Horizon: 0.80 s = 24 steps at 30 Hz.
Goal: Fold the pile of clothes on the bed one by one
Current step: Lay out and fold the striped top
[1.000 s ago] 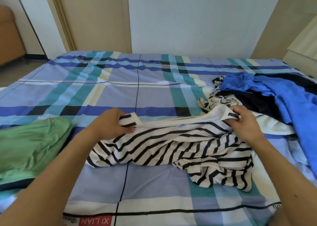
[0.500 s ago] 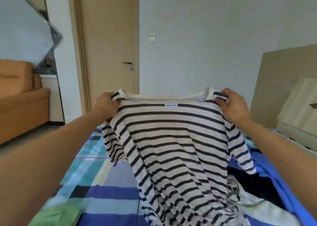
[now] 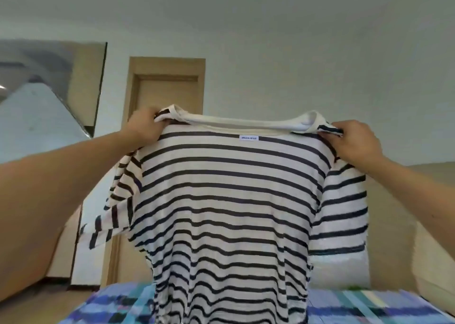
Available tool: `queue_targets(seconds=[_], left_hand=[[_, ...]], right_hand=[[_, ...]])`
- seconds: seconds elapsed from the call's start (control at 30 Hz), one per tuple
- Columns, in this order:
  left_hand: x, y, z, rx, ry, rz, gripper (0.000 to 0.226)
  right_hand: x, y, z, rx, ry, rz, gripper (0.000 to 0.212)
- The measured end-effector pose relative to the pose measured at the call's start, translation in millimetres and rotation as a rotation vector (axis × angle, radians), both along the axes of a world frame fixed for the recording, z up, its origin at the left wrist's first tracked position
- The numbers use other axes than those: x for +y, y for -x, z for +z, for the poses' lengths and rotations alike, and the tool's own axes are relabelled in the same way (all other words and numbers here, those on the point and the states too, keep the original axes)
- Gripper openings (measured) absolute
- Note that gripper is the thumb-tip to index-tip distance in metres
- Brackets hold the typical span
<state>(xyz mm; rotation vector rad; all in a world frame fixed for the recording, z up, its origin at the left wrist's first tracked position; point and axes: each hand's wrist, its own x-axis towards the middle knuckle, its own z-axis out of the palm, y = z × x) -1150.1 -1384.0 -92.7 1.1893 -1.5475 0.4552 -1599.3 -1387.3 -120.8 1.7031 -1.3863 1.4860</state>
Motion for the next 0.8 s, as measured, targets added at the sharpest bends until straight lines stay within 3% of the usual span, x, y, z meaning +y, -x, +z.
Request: queue_targets(seconds=[0.13, 0.27, 0.53, 0.8], left_hand=[[9, 0, 10, -0.028, 0.006, 0.039, 0.029], [16, -4, 11, -0.06, 0.051, 0.125, 0.009], [28, -15, 29, -0.071, 0.18, 0.224, 0.005], [38, -9, 27, -0.19, 0.194, 0.225, 0.013]], right_hand=[[12, 2, 7, -0.019, 0.037, 0.062, 0.046], [17, 2, 12, -0.041, 0.079, 0.098, 0.046], [31, 2, 40, -0.159, 0.162, 0.062, 0.022], [31, 17, 25, -0.209, 0.182, 0.052, 0.019]])
